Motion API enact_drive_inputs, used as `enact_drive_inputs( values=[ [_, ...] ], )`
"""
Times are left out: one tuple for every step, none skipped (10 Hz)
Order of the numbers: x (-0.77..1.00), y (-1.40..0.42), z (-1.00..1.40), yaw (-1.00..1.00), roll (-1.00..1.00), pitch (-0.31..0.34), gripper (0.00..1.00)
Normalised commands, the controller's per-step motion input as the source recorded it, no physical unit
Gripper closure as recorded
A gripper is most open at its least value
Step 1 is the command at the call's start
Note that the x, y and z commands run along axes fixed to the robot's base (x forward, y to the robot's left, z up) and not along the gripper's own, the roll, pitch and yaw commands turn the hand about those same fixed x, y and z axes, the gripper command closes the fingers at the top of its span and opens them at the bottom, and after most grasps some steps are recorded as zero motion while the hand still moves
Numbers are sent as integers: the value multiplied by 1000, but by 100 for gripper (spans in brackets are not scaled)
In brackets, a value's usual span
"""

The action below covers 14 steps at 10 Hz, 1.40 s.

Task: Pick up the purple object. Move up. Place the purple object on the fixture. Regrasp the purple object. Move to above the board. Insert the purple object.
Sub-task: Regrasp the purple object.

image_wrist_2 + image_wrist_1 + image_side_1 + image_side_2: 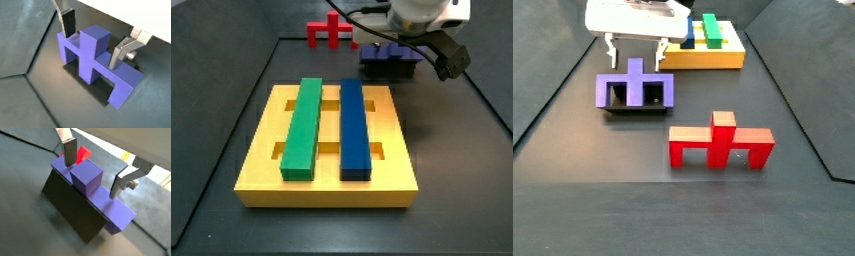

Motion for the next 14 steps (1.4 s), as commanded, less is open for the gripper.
enact_drive_inputs(
  values=[
    [243,-103,0,203,974,20,0],
    [277,-74,0,163,977,31,0],
    [303,-51,-11,106,874,71,0],
    [206,0,-97,0,506,94,0],
    [31,0,-151,0,266,23,0],
    [0,0,-131,0,51,0,0],
    [0,0,-20,0,0,0,0],
    [-91,14,-286,0,-289,0,0],
    [0,60,-134,0,-646,57,0],
    [0,0,0,0,-677,0,0],
    [0,0,91,-17,-600,0,0],
    [0,0,183,-49,-397,0,0],
    [0,0,189,-69,-117,29,0],
    [0,0,69,-109,0,9,0]
  ],
)
